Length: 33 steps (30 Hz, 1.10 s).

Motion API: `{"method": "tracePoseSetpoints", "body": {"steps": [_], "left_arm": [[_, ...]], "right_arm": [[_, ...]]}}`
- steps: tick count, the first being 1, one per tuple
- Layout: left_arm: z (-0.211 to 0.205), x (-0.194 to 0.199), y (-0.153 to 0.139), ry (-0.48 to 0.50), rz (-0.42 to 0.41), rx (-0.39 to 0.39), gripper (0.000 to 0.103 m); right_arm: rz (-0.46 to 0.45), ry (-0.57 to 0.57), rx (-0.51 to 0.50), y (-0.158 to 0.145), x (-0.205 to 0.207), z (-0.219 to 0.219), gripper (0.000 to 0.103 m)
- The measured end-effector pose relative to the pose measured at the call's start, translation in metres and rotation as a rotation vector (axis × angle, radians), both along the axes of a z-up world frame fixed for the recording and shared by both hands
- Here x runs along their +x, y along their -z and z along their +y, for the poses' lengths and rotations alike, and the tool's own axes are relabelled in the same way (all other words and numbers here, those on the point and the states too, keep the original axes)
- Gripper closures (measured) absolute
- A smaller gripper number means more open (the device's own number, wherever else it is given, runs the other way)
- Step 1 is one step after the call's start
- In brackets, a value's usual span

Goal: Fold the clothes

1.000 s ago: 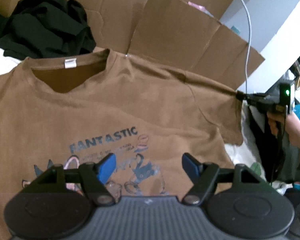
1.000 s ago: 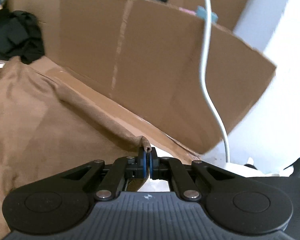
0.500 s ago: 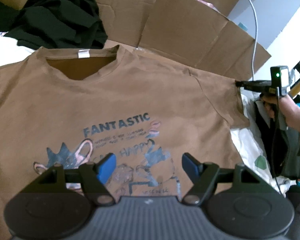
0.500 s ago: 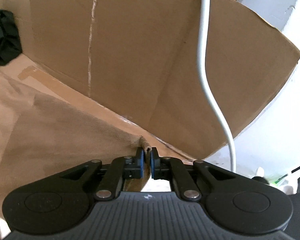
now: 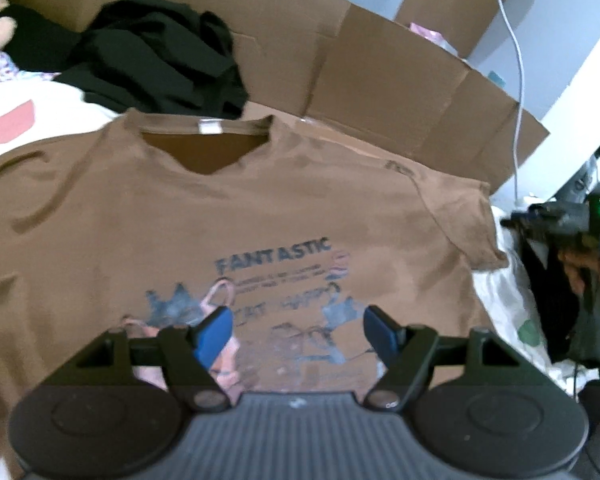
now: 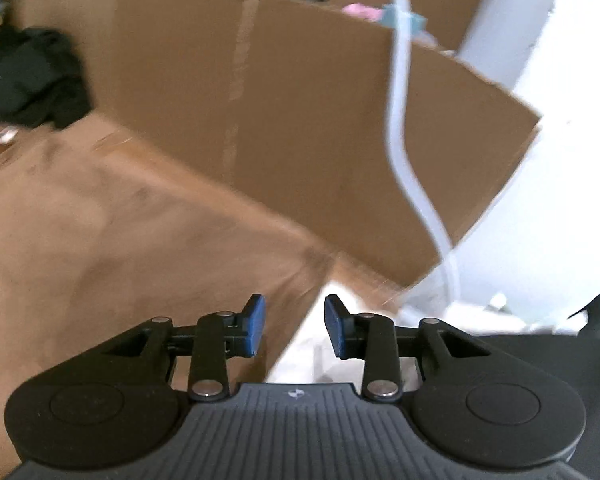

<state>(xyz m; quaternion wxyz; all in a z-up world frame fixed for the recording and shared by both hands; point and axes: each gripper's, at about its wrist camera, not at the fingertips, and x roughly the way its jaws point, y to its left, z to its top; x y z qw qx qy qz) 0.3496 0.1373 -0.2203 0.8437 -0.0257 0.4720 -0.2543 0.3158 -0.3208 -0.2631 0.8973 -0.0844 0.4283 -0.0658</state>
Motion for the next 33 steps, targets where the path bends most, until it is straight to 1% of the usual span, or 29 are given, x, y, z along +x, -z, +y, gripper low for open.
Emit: {"method": "tracePoseSetpoints", "body": {"steps": [4,10,12,13,14,16,18,23,25,27,28,30,33], "left_arm": [[0.024,-0.011,-0.008,-0.037,-0.027,0.018,0.028],[0.056,-0.026,-0.011,-0.113,-0.023,0.046,0.028],[0.065,-0.028,-0.01,-0.131,-0.033,0.062,0.028],[0.071,-0.028,-0.009,-0.149,-0.04,0.07,0.029],[0.079,-0.028,-0.008,-0.188,-0.051,0.079,0.033],[0.099,-0.027,-0.006,-0.274,-0.065,0.079,0.037],[0.11,-0.026,-0.005,-0.317,-0.079,0.085,0.038],[0.139,-0.03,-0.005,-0.394,-0.156,0.153,0.038],[0.148,-0.035,-0.003,-0.404,-0.208,0.2,0.038],[0.153,-0.046,0.002,-0.39,-0.299,0.257,0.038],[0.156,-0.051,0.006,-0.376,-0.327,0.271,0.038],[0.158,-0.059,0.012,-0.354,-0.352,0.297,0.041],[0.16,-0.065,0.021,-0.323,-0.381,0.33,0.041]], "right_arm": [[0.032,-0.05,0.007,0.019,-0.013,0.03,0.067],[0.121,-0.042,-0.038,0.045,-0.029,0.03,0.068],[0.128,-0.039,-0.046,0.045,-0.034,0.025,0.068],[0.129,-0.034,-0.054,0.045,-0.035,0.024,0.068],[0.132,-0.027,-0.061,0.045,-0.037,0.022,0.068],[0.142,-0.011,-0.065,0.043,-0.039,0.019,0.068],[0.153,0.004,-0.07,0.04,-0.041,0.017,0.069],[0.165,0.01,-0.063,0.029,-0.047,0.021,0.069],[0.154,0.002,-0.067,0.02,-0.054,0.025,0.069],[0.139,-0.009,-0.073,0.01,-0.059,0.031,0.069],[0.127,-0.015,-0.07,0.003,-0.061,0.037,0.069],[0.111,-0.027,-0.064,-0.006,-0.063,0.046,0.069],[0.077,-0.083,-0.04,-0.024,-0.066,0.072,0.069]]}}
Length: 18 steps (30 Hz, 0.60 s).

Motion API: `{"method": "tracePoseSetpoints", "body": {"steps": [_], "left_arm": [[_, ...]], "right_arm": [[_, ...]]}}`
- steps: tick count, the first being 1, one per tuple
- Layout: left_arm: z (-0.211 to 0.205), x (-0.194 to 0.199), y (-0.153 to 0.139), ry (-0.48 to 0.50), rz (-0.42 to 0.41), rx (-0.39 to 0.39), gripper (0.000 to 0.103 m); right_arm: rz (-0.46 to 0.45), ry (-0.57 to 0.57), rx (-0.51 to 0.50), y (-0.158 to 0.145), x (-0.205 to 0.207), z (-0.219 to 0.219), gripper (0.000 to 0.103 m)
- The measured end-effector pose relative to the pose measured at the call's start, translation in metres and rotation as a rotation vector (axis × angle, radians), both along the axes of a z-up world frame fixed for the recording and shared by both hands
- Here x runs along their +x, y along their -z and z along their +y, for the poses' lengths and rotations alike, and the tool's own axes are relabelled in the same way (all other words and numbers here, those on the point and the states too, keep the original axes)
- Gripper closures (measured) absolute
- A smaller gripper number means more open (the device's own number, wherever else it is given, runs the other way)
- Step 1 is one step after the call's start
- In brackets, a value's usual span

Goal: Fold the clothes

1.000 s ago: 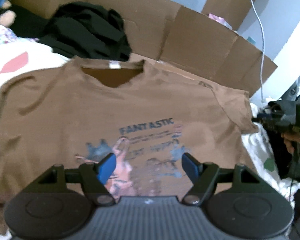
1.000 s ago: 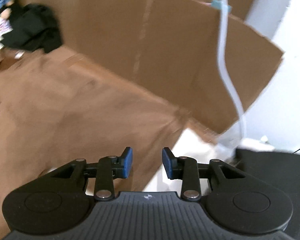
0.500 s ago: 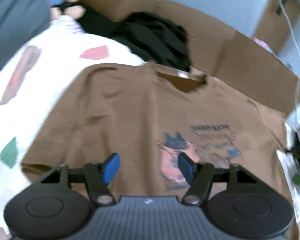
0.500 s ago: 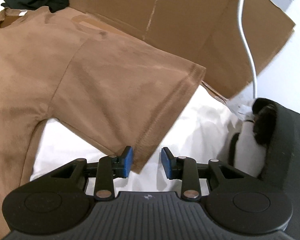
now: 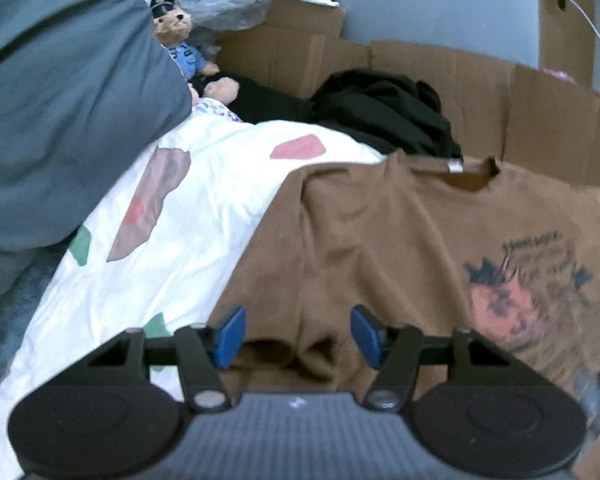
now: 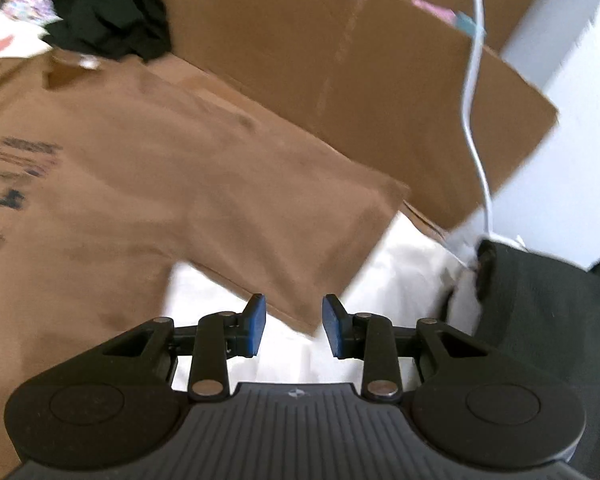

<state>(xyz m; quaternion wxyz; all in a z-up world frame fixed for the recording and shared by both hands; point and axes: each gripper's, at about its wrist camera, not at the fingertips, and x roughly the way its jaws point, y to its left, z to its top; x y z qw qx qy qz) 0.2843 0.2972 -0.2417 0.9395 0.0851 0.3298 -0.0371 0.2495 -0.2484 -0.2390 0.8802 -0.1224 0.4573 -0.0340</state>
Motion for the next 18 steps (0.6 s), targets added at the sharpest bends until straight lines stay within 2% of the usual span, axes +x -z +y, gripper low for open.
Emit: {"method": "tracePoseSetpoints", "body": {"steps": [3,5,8,12,16,18], "left_arm": [[0.002,0.002,0.003,0.012,-0.023,0.024,0.045],[0.006,0.008,0.003,0.011,-0.043,0.022,0.057],[0.013,0.01,0.002,0.03,-0.067,0.016,0.07],[0.016,0.011,0.012,0.077,-0.059,0.02,0.072],[0.019,0.007,0.021,0.072,-0.071,-0.005,0.072],[0.016,0.004,0.025,0.093,-0.072,0.012,0.072]], "right_arm": [[-0.013,-0.038,0.019,-0.009,-0.001,0.023,0.069],[-0.014,-0.068,0.041,-0.014,-0.001,0.046,0.069],[-0.01,-0.091,0.06,-0.017,0.0,0.064,0.069],[0.0,-0.118,0.086,-0.019,0.001,0.093,0.069],[0.016,-0.124,0.105,-0.018,0.001,0.112,0.069],[0.024,-0.129,0.108,-0.017,0.001,0.118,0.068]]}}
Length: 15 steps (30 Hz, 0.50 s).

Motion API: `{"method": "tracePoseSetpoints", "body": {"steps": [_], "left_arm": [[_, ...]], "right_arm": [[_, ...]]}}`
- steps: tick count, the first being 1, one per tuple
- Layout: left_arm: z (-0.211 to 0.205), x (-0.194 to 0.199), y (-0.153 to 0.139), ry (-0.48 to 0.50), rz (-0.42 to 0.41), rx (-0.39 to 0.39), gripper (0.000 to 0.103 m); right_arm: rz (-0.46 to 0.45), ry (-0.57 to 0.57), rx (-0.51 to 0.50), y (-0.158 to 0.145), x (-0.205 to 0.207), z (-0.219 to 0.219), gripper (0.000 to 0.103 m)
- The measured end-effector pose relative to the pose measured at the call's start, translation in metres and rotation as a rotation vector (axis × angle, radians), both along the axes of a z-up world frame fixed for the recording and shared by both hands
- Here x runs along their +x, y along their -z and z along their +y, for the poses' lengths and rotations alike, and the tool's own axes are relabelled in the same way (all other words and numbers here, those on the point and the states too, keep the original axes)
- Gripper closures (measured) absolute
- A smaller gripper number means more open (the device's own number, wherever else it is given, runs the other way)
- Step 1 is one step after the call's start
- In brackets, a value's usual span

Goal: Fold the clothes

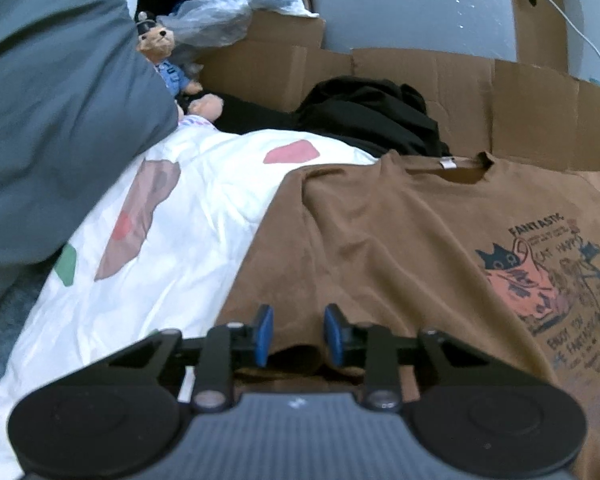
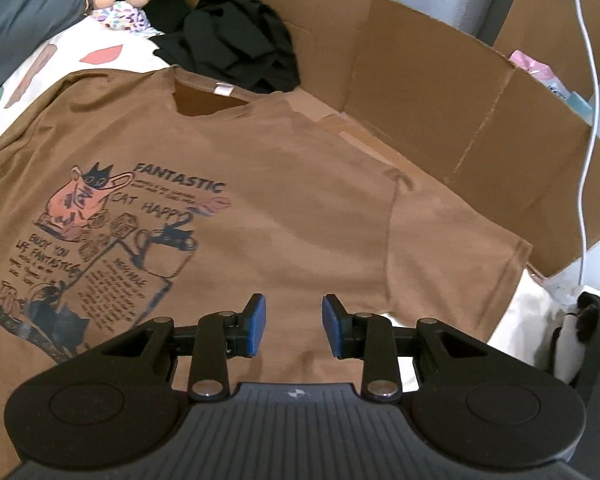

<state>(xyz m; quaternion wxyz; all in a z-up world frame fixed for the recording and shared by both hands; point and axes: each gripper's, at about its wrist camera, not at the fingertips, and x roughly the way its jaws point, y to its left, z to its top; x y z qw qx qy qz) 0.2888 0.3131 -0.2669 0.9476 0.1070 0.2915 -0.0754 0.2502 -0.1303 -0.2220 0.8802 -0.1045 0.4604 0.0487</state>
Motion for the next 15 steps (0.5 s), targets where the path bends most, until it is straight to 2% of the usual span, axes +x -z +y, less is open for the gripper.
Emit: {"method": "tracePoseSetpoints", "body": {"steps": [3,7,12,15], "left_arm": [[-0.006,-0.003,0.005,0.037,-0.009,0.049,0.073],[-0.011,-0.001,0.015,0.036,0.012,0.123,0.071],[-0.01,-0.002,0.017,0.058,0.021,0.161,0.071],[-0.008,-0.001,0.015,0.072,0.032,0.183,0.087]], "right_arm": [[0.01,-0.017,-0.002,0.001,-0.001,0.009,0.068],[0.014,-0.013,0.01,0.001,-0.004,0.013,0.068],[0.034,0.004,0.035,0.007,-0.008,0.014,0.068],[0.05,-0.004,0.043,0.015,-0.014,0.018,0.068]]}}
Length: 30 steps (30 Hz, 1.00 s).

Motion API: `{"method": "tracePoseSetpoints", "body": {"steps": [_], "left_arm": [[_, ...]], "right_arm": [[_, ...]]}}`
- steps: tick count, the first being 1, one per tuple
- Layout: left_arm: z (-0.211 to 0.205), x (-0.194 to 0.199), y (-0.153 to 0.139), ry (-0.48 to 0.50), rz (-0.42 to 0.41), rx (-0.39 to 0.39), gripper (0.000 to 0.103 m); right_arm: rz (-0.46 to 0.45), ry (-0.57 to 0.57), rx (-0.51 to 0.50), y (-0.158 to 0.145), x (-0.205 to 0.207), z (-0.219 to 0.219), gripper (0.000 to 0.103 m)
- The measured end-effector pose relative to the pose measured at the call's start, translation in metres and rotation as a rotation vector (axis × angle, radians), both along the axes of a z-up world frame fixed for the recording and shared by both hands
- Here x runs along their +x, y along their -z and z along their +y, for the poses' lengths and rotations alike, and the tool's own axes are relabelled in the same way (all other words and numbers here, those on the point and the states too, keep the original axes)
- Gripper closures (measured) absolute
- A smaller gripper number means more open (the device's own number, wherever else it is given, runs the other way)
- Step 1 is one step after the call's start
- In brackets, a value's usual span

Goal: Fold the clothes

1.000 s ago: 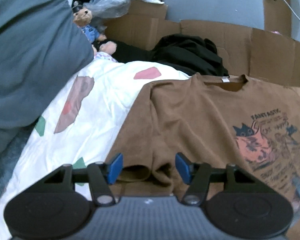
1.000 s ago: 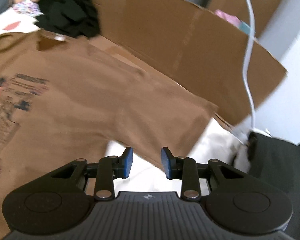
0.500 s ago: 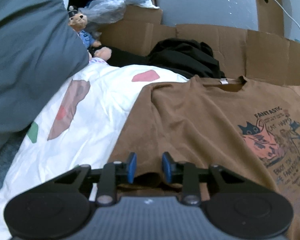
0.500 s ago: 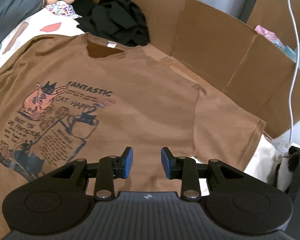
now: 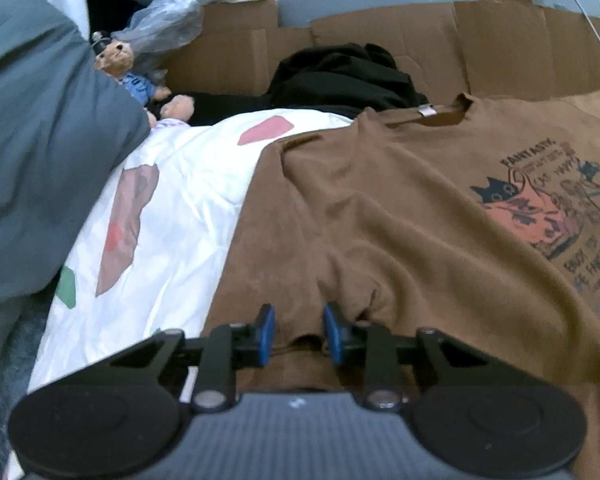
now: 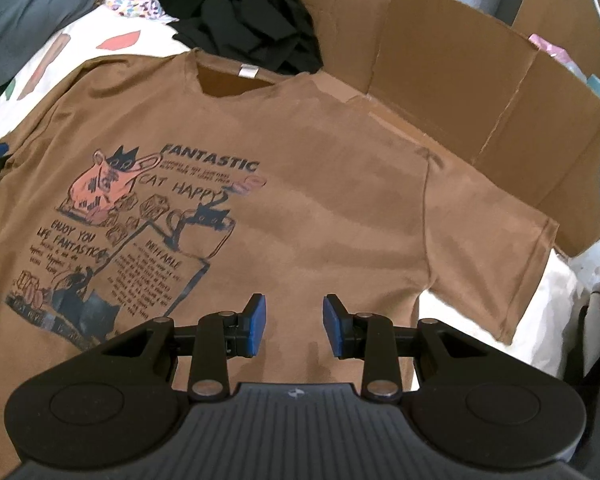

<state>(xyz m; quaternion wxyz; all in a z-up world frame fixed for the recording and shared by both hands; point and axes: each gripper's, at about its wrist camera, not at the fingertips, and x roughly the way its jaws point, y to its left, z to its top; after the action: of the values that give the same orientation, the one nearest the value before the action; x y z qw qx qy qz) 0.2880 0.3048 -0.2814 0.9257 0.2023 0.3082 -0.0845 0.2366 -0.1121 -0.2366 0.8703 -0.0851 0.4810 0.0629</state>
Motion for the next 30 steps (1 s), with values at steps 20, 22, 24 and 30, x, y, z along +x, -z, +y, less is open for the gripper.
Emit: {"method": "tracePoseSetpoints", "body": {"steps": [20,22,24,30], "left_arm": [[0.114,0.096,-0.062,-0.312,-0.109,-0.313,0.098],[0.126,0.105,-0.059,-0.361,-0.113,-0.332,0.098],[0.139,0.111,-0.052,-0.405,-0.102,-0.354,0.098],[0.159,0.114,-0.021,-0.48,-0.032,-0.382,0.098]], "right_arm": [[0.067,-0.022,0.029,0.026,-0.005,0.01,0.068],[0.085,-0.025,0.022,0.03,-0.002,0.011,0.068],[0.101,-0.03,0.012,0.031,0.001,0.013,0.068],[0.124,-0.041,-0.005,0.036,0.013,0.016,0.067]]}}
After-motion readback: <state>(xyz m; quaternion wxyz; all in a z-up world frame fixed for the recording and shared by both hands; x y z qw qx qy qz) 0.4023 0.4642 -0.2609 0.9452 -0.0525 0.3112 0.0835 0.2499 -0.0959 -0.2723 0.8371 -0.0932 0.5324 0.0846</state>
